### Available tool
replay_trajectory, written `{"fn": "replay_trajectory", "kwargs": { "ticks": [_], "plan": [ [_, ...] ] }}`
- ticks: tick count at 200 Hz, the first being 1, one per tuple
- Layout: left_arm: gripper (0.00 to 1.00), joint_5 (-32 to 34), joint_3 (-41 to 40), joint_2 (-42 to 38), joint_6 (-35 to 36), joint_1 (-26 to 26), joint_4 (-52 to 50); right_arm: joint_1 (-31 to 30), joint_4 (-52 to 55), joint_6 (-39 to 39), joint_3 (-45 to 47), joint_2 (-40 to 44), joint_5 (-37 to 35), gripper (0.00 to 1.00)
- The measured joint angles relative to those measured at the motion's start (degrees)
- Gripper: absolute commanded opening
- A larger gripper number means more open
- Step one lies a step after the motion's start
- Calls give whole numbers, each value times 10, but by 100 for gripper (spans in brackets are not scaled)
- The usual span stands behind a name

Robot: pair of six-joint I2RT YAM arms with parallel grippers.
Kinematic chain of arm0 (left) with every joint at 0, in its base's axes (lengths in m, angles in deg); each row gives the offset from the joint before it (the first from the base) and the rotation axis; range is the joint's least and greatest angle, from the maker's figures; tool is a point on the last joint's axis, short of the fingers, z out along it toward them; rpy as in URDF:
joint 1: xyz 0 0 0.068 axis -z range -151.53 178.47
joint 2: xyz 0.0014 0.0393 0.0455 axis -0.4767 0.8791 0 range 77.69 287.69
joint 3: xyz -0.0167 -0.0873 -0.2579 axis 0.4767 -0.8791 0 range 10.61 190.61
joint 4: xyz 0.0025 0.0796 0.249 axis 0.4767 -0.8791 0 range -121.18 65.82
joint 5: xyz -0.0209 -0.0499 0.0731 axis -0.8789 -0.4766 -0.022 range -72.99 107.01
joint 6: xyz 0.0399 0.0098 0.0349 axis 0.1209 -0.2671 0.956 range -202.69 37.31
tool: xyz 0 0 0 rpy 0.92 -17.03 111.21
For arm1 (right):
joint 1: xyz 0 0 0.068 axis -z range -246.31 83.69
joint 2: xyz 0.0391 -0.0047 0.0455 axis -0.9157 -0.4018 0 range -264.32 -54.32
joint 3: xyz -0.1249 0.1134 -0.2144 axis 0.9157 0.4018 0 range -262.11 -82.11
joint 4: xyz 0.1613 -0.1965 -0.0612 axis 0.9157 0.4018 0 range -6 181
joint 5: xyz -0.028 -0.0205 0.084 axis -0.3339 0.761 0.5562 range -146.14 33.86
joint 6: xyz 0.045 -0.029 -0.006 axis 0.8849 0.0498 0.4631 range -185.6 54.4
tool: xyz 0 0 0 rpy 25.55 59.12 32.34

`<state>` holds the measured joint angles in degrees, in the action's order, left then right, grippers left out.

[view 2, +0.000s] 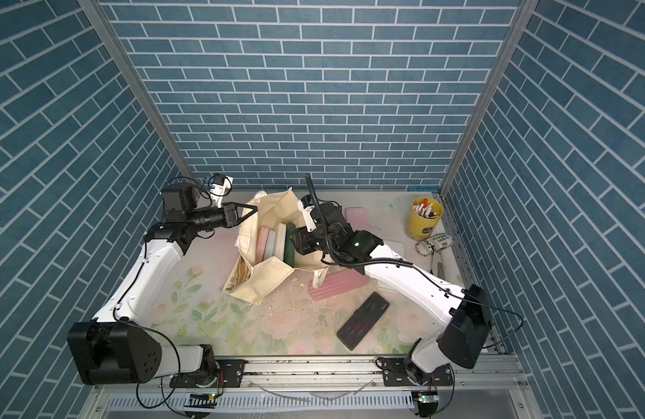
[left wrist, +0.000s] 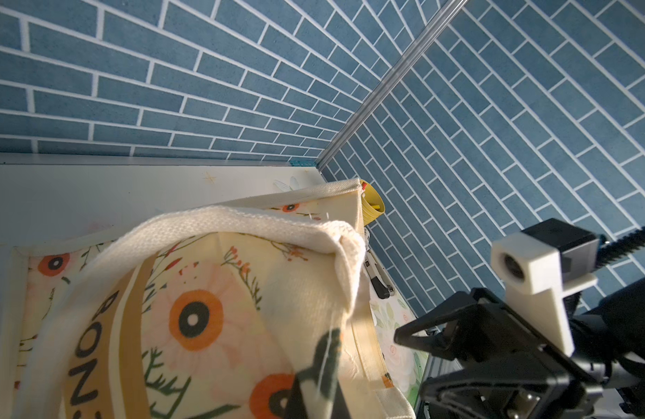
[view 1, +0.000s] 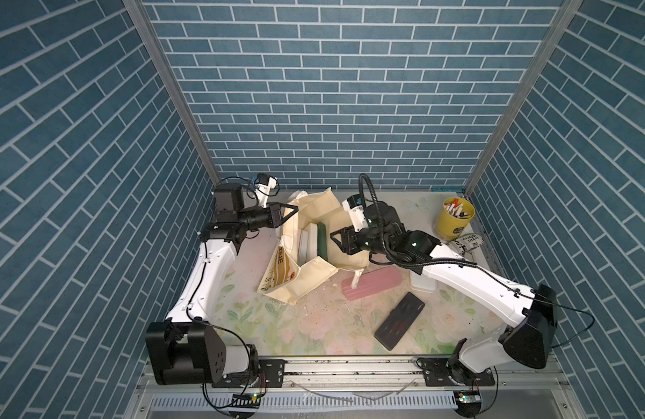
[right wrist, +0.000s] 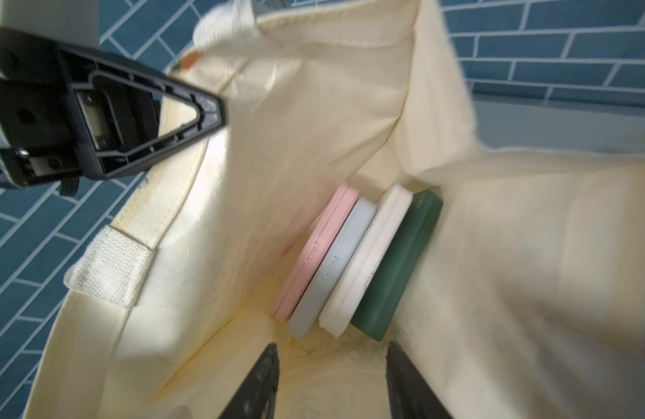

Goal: Take out the pencil case from the canvas bag
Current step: Pick up the pencil case from the canvas bag.

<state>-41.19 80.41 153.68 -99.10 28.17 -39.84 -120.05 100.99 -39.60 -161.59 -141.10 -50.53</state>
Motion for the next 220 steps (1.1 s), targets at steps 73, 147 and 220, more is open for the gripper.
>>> {"fn": "replay_trajectory", "kwargs": {
  "ticks": [73, 147, 220],
  "plan": [
    [0, 1, -23, -38, 25, 1, -8, -74, 2, -50, -50, -96, 60, 48],
    [0, -5, -37, -45, 26, 1, 6, -127, 21, -80, -126, -178, 121, 47],
    [0, -21, -117, -132, 45, 1, 46, -129, 47, -97, -107, -164, 24, 47]
  ]
}}
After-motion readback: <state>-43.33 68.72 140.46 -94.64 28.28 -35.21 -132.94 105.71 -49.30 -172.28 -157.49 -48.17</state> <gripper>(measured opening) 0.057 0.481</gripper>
